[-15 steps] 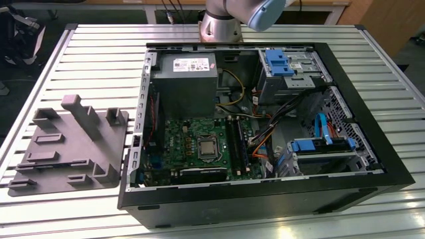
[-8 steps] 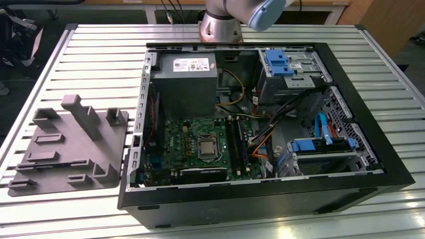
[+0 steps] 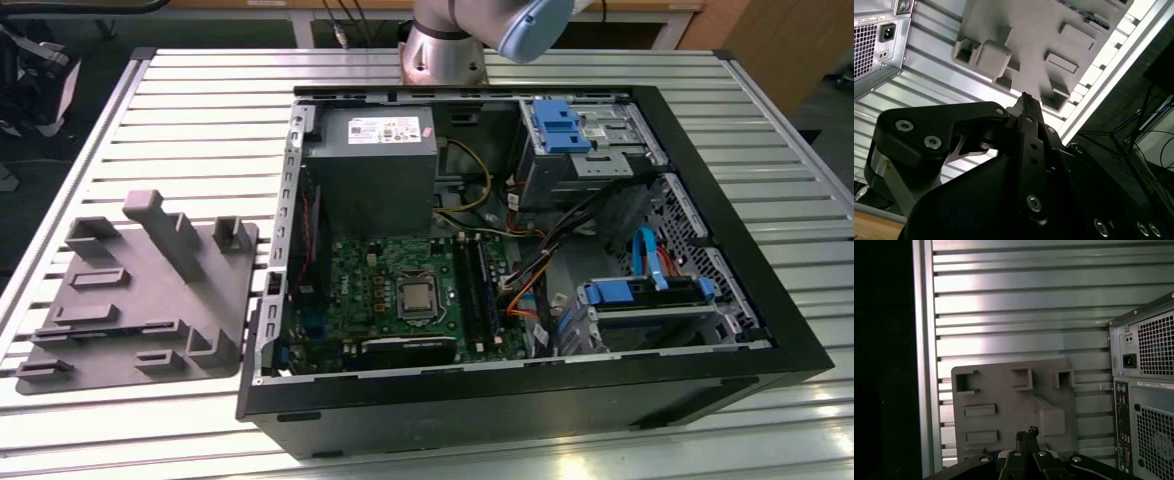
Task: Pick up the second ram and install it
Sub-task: 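Reach for the second ram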
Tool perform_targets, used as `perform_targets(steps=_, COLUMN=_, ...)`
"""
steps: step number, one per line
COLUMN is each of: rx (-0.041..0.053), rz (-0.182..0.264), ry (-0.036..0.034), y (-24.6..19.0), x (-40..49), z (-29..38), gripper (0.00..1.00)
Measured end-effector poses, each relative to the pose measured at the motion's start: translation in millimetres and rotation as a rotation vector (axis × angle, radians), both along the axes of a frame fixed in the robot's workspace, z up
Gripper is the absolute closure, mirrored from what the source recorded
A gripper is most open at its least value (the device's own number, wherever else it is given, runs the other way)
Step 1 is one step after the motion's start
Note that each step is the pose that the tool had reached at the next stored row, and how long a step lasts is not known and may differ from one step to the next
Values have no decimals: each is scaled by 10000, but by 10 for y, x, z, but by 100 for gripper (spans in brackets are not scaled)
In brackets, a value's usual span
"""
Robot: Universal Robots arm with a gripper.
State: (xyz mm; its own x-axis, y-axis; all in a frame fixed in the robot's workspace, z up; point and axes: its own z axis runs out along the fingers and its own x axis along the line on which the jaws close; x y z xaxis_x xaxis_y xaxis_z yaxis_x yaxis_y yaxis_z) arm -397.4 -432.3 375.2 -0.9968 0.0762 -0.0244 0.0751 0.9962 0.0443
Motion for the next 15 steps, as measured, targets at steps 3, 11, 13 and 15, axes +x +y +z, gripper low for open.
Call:
perform_targets(steps=3, rx=0, rz=0, ry=0, y=-10, x=-11, z=-4, gripper=89)
perform_targets(steps=11, rx=0, rz=0, ry=-1, y=-36, x=-41, z=-15, gripper=89)
perform_targets(steps=13, rx=0, rz=0, ry=-1, y=-42, x=-48, z=-18, gripper=89)
perform_targets(steps=15, rx=0, rz=0, ry=0, y=-49, x=-55, z=-20, gripper=89)
